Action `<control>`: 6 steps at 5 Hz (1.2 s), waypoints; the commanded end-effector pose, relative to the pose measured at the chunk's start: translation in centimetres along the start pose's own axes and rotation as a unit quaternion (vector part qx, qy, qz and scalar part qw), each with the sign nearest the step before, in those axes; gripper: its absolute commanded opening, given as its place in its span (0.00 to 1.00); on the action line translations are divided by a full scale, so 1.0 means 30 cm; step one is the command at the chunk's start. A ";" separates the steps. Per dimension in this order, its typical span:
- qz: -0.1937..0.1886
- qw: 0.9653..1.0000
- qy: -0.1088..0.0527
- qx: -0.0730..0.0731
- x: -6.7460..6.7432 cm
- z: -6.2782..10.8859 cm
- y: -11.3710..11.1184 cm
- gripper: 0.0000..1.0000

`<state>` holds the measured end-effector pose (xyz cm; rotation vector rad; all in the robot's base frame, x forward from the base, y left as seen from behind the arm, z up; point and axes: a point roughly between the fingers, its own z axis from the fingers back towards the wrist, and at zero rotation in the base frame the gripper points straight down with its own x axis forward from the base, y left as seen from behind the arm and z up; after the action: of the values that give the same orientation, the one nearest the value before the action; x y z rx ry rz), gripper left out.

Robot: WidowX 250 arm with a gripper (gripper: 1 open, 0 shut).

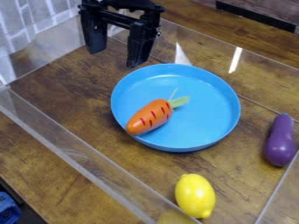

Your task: Move the carrot to the right side

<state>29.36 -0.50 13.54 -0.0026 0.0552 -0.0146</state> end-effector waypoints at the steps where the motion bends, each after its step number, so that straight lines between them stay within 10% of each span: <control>1: -0.012 1.000 0.005 -0.001 -0.002 -0.036 0.003 1.00; 4: -0.079 0.997 -0.005 -0.004 -0.005 -0.140 -0.098 1.00; 6: -0.052 0.999 -0.016 0.000 0.026 -0.211 -0.188 1.00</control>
<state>29.33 -6.03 6.13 -0.0064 0.0628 -0.1130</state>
